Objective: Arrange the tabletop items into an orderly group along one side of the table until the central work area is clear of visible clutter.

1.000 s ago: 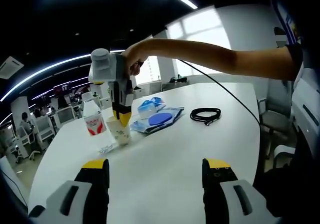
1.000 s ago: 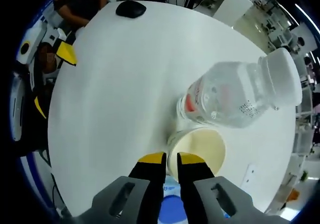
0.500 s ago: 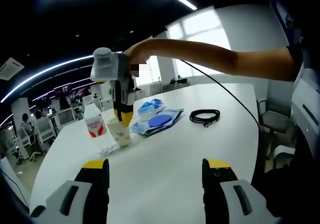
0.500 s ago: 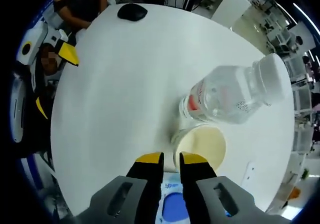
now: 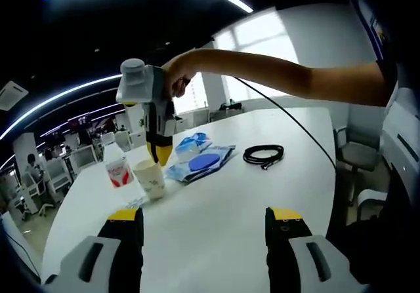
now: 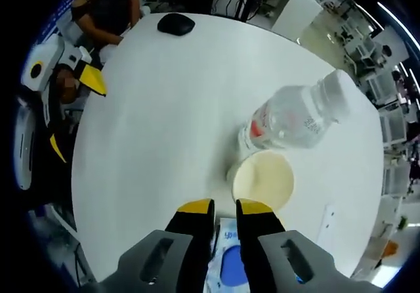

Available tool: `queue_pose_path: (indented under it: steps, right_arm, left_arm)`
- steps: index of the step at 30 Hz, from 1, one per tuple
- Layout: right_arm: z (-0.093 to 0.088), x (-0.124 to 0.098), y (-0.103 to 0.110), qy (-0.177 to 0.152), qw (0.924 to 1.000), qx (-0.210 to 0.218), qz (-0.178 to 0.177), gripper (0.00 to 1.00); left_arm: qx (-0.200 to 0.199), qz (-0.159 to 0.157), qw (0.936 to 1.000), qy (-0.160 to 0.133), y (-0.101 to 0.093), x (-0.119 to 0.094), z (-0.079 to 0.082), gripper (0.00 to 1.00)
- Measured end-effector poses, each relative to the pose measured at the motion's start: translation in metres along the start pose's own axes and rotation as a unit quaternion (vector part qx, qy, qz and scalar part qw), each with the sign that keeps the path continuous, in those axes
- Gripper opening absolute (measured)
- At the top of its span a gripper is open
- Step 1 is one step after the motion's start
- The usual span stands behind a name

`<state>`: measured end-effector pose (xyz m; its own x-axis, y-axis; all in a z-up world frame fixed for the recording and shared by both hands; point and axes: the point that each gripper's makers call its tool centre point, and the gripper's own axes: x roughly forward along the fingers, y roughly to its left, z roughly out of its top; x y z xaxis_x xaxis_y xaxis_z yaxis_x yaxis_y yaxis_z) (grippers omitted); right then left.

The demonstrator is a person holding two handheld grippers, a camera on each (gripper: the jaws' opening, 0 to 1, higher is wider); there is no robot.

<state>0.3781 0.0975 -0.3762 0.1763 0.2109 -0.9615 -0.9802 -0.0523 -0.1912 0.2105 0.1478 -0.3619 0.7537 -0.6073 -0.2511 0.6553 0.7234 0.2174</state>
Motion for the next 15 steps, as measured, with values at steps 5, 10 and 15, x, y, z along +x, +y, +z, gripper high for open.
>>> queue_pose_path:
  steps: [5,10,15]
  right_arm:
    - [-0.002,-0.007,-0.001,-0.008,0.9999,0.001,-0.01,0.12]
    - [-0.004,-0.012,-0.001,-0.017,0.9997,0.001,-0.018,0.13]
    - [-0.01,-0.017,0.0,-0.023,0.9995,0.004,-0.022,0.13]
  left_arm:
    - [0.004,-0.002,1.0,0.0,-0.005,0.002,0.003,0.75]
    - [0.007,-0.003,1.0,0.002,-0.008,0.002,0.005,0.75]
    - [0.01,-0.002,0.9999,0.0,-0.01,0.002,0.009,0.75]
